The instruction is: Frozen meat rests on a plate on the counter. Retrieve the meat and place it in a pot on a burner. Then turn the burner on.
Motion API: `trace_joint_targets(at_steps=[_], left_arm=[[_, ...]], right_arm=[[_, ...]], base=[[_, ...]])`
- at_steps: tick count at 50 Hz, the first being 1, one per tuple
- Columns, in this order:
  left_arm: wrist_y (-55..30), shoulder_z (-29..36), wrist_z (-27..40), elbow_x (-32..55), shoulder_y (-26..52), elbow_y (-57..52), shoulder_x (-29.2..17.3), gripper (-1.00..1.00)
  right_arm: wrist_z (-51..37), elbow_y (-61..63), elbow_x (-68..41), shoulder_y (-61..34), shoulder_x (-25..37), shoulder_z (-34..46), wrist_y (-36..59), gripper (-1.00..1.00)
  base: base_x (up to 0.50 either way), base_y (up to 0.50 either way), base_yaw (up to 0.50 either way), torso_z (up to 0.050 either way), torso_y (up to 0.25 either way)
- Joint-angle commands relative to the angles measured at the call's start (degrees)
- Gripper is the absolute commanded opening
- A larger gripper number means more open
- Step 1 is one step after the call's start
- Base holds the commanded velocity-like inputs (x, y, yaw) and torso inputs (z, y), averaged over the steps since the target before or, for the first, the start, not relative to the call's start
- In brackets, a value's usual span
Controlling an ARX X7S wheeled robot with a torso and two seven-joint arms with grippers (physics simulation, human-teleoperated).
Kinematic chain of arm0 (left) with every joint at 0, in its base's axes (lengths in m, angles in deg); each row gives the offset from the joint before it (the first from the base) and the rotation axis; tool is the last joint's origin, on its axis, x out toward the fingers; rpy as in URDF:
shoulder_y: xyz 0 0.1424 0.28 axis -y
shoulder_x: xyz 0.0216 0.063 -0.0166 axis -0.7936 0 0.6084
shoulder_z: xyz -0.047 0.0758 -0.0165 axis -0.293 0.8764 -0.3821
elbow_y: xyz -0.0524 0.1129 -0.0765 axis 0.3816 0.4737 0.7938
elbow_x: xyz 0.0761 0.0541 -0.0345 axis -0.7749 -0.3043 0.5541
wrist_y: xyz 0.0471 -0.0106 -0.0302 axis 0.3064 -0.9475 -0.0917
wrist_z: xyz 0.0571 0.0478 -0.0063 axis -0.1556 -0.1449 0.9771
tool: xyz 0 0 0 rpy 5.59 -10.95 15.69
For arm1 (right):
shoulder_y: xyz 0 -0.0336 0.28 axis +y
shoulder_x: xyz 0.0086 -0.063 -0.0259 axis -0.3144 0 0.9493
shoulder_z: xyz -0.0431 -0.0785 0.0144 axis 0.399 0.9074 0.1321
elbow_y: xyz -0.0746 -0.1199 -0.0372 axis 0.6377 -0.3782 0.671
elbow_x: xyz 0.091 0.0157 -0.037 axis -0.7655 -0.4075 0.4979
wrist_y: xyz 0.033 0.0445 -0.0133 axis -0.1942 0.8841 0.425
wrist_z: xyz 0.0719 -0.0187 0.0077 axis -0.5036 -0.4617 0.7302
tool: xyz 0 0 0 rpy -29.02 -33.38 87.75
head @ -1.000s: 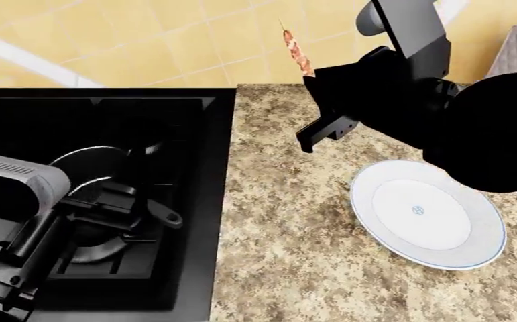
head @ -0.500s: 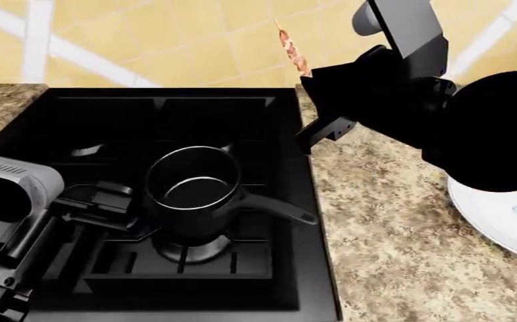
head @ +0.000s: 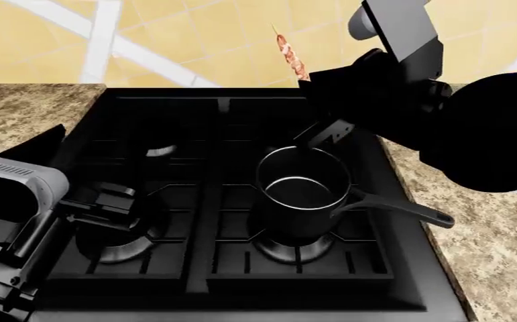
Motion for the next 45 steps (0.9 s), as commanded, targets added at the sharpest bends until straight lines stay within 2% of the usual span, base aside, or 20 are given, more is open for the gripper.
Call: trace_joint_targets(at_steps=[1, 9, 19, 32, 39, 45], left_arm=[[1.06, 0.41, -0.16, -0.52, -0.92, 0.10, -0.25, 1.00], [2.05, 0.63, -0.74, -1.17, -1.88, 0.25, -0.48, 1.00], [7.67, 5.49, -6.04, -10.10, -3.41, 4.64, 0.08, 1.00], [3.77, 1.25, -0.88, -2.00, -3.75, 0.51, -1.16, 1.00], [6.58, 4.85, -3.64, -7.42, -3.50, 3.63, -0.55, 1.00], [5.52, 3.63, -2.00, -5.03, -3.70, 2.32, -0.83, 1.00]], right_arm=[[-0.04, -0.17, -0.05, 0.02, 0.00, 0.03, -0.03, -1.00], [-0.94, -0.48, -0.88, 0.33, -0.17, -0.25, -0.14, -1.00], [-0.14, -1.82, 0.68, 1.35, -0.55, 0.51, -1.15, -1.00], [4.16, -5.76, 6.41, 3.19, -2.13, 3.51, -4.07, -1.00], [5.60, -7.93, 7.87, 4.98, -2.32, 4.85, -4.88, -1.00], [5.22, -8.21, 7.65, 6.16, -1.72, 5.32, -4.43, -1.00]], base=[[0.00, 0.50, 0.00, 0.000, 0.000], [0.00, 0.13, 0.00, 0.000, 0.000], [0.00, 0.00, 0.00, 0.000, 0.000], [0.00, 0.00, 0.00, 0.000, 0.000], [0.00, 0.00, 0.00, 0.000, 0.000], [0.00, 0.00, 0.00, 0.000, 0.000]])
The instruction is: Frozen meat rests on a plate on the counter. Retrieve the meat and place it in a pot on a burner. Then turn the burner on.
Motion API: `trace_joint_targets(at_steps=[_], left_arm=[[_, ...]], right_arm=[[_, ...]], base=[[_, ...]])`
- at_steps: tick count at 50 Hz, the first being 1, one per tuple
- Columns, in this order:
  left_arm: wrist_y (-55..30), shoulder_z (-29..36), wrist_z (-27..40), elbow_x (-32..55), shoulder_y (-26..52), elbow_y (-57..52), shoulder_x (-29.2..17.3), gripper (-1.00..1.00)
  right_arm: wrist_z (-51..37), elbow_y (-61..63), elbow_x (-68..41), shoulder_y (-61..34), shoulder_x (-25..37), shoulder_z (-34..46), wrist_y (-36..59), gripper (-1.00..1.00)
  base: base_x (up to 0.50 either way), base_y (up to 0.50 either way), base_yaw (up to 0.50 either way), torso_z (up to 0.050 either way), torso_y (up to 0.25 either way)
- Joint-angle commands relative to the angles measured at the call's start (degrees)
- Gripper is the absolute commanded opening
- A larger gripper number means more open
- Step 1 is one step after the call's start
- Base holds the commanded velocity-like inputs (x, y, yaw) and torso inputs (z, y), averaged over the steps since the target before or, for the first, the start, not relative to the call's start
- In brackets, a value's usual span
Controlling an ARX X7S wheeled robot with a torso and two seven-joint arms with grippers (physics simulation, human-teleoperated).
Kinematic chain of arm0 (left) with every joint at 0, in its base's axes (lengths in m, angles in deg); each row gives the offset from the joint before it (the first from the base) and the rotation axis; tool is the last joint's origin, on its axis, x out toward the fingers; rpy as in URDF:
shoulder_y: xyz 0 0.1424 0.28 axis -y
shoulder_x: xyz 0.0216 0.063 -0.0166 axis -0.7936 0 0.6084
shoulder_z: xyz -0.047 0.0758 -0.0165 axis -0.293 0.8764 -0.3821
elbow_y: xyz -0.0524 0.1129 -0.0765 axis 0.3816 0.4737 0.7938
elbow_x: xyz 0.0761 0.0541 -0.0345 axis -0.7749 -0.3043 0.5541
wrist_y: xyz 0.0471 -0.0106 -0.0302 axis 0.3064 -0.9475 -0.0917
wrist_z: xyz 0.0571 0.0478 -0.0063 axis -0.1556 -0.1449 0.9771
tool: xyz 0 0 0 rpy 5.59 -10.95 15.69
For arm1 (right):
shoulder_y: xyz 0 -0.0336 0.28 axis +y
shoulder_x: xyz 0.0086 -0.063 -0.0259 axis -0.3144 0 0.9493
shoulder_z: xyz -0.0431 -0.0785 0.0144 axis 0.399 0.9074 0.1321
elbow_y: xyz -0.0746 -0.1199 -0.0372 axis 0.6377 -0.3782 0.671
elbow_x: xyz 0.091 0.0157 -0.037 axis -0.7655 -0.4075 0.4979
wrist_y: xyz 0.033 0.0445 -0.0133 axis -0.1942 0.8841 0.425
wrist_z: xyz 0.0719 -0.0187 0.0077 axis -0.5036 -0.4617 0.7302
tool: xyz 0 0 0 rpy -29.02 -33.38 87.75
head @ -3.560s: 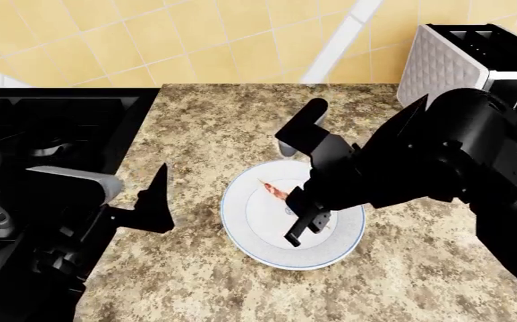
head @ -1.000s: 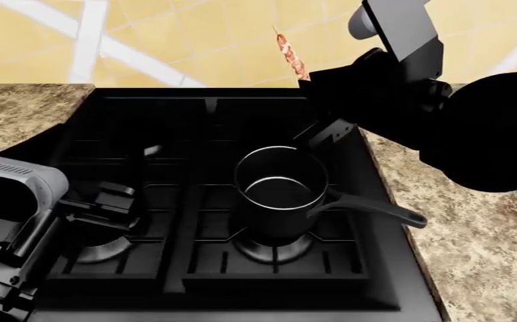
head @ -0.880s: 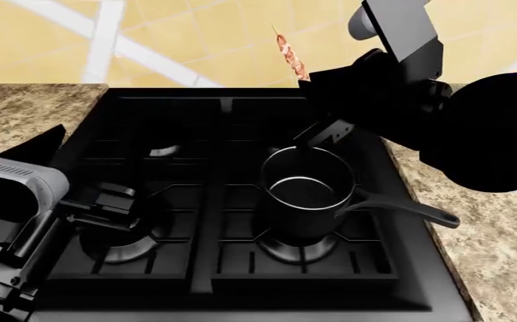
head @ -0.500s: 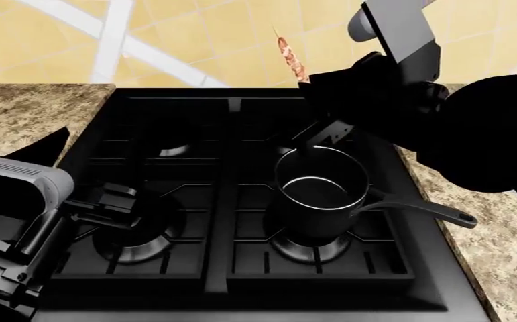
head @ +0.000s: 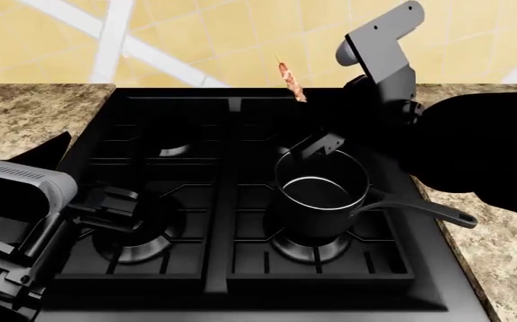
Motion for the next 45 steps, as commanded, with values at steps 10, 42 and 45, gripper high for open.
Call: trace_joint_targets(at_steps=[10, 42, 45], left_arm=[[2.05, 1.85, -0.94, -2.25, -0.50, 1.34, -0.18, 1.00], [-0.18, 0.31, 3.51, 3.50, 0.05, -1.15, -1.27, 1.00], [-0.12, 0.24, 3.66, 3.72, -0.04, -1.16, -1.37, 1.00]], right_arm=[[-0.62, -1.24, 0.35, 3.05, 0.95, 1.27, 0.44, -1.00], [-0.30, -2.67, 0.81, 3.42, 0.96, 2.40, 0.76, -1.00], [-0.33, -2.62, 0.80, 3.53, 0.95, 2.52, 0.80, -1.00]], base=[[0.00, 0.00, 0.00, 0.000, 0.000], [0.00, 0.00, 0.00, 0.000, 0.000], [0.00, 0.00, 0.00, 0.000, 0.000]])
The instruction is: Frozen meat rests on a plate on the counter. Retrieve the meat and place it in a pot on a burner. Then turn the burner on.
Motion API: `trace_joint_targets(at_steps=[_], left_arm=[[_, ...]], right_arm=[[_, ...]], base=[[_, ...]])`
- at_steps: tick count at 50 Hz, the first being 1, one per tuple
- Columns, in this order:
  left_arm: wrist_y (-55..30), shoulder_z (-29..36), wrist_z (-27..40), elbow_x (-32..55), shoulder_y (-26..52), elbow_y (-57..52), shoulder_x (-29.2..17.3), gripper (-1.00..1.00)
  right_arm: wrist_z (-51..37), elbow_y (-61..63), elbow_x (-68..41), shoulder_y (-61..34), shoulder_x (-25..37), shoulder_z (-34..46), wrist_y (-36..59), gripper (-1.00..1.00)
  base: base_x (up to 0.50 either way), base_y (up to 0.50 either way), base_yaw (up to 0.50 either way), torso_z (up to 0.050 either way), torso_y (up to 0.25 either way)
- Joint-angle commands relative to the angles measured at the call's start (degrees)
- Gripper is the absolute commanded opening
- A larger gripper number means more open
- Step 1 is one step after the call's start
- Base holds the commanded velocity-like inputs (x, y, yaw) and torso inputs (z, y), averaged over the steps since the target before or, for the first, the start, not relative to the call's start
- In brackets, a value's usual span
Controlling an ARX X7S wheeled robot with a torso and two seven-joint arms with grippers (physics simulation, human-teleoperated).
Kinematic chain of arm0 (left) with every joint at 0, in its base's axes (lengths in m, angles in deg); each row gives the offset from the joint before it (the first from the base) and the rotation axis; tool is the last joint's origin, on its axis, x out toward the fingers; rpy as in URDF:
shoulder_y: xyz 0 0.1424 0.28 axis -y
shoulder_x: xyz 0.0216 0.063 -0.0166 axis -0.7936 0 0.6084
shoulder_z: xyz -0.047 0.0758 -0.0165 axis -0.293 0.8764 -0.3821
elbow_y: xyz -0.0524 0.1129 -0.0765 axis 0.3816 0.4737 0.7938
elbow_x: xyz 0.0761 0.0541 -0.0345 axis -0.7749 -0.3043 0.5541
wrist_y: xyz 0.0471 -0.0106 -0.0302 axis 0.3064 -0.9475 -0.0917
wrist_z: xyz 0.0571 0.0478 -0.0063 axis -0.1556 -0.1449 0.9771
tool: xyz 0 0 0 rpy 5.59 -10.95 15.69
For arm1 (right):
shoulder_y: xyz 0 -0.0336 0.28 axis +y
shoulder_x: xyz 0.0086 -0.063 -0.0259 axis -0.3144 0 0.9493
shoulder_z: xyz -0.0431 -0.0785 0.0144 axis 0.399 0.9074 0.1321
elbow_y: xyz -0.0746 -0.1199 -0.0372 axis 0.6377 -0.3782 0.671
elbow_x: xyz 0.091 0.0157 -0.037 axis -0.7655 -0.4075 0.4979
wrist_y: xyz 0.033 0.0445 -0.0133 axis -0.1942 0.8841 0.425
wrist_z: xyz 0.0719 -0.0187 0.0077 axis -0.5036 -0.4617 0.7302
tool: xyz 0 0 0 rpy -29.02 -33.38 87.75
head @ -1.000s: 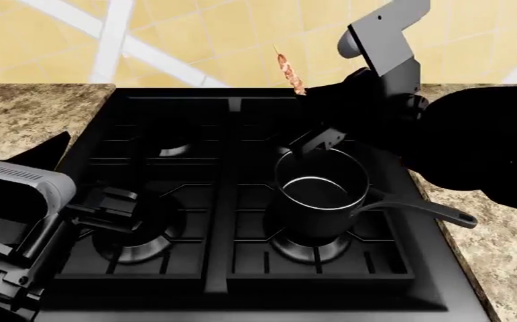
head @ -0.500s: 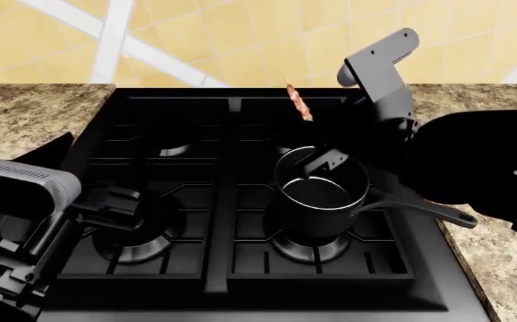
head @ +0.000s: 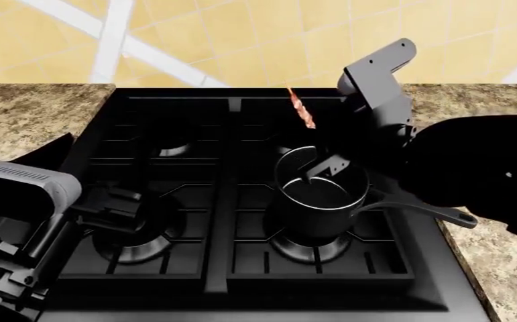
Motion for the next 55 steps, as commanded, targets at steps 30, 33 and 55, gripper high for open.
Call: trace_joint_targets(at_steps=[30, 33, 55], left_arm=[[2.84, 1.03, -1.01, -1.54, -1.71, 1.34, -0.76, 1.00], [3.31, 1.70, -1.42, -2.36, -1.56, 1.90, -0.65, 1.00], [4.05, 2.97, -1.20, -2.83, -1.39, 2.23, -0.72, 1.00]], right_arm=[[-2.30, 0.89, -1.90, 1.35, 0.77, 1.01, 2.36, -1.00], [-2.38, 0.86, -1.97, 1.38, 0.82, 1.03, 2.39, -1.00], [-3.25, 1.62, -2.99, 1.32, 1.50, 0.92, 2.96, 1.00]], base=[[0.00, 0.00, 0.00, 0.000, 0.000], [0.00, 0.00, 0.00, 0.000, 0.000], [0.00, 0.00, 0.00, 0.000, 0.000]])
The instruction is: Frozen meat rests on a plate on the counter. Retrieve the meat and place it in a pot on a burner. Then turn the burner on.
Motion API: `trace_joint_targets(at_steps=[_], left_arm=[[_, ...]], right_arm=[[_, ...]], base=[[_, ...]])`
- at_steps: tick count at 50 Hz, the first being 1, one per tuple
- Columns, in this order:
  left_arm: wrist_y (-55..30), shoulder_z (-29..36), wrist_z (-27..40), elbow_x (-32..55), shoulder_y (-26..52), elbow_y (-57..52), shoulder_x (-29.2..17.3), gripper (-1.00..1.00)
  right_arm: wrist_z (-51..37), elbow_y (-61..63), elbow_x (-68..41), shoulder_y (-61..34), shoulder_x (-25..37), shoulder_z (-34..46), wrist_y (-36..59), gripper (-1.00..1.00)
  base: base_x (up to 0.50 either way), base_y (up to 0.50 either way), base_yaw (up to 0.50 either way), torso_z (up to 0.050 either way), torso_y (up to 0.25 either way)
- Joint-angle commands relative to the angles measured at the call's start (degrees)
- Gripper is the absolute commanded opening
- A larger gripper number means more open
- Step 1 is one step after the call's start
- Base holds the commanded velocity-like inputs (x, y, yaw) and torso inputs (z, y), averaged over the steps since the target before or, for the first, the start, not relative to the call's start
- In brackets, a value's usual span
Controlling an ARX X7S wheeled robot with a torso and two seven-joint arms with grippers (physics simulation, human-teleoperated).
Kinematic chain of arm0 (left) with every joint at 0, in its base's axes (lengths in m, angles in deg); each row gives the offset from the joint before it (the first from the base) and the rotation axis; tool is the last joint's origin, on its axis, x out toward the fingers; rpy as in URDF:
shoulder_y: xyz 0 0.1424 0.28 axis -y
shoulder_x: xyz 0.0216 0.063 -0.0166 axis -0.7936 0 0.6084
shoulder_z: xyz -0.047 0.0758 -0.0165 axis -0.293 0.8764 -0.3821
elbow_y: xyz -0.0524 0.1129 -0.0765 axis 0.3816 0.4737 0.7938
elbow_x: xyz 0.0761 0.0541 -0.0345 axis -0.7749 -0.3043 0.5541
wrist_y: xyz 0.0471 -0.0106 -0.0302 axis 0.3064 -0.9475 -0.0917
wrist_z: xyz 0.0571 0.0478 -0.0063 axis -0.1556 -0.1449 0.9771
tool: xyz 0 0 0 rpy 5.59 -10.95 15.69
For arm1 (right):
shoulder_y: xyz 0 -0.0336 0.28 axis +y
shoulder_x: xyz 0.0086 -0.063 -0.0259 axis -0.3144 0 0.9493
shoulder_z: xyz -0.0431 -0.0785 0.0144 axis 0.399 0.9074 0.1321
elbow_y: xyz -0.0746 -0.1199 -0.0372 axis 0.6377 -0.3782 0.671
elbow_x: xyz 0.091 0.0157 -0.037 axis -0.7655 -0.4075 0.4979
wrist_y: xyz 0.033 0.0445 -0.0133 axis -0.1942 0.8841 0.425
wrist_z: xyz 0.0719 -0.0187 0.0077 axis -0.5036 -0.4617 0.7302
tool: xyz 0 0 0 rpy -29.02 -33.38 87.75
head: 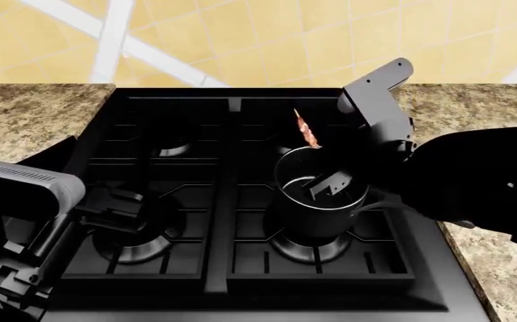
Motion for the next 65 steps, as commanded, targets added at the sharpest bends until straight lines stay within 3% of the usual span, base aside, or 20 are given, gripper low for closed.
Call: trace_joint_targets(at_steps=[1, 25, 39, 46, 65], left_arm=[[0.67, 0.92, -0.23, -0.77, 0.10, 0.51, 0.00, 1.00], [0.30, -0.18, 1.45, 1.65, 0.08, -1.27, -1.11, 1.00], [-0.08, -2.10, 3.17, 4.86, -0.66, -3.51, -2.24, 1.00], [-1.62, -5.45, 7.62, 12.21, -1.03, -6.36, -4.14, 1.00], [-0.82, 1.73, 4.74, 5.41, 1.90, -2.72, -2.49, 1.00]], right_arm=[[-0.28, 0.11, -0.22, -0.17, 0.08, 0.05, 0.36, 1.00], [-3.15, 3.39, -3.42, -1.43, 1.59, -2.81, 0.01, 1.00], [-13.35, 10.71, -8.59, -1.29, 3.49, -8.40, -2.69, 1.00], [-18.47, 13.95, -12.32, -0.85, 4.41, -10.14, -3.11, 1.00], [-18.64, 15.35, -12.96, 0.08, 5.53, -10.64, -3.98, 1.00]], base=[[0.00, 0.00, 0.00, 0.000, 0.000], [0.00, 0.00, 0.00, 0.000, 0.000], [-0.01, 0.00, 0.00, 0.000, 0.000], [-0.40, 0.23, 0.00, 0.000, 0.000], [-0.50, 0.02, 0.00, 0.000, 0.000]])
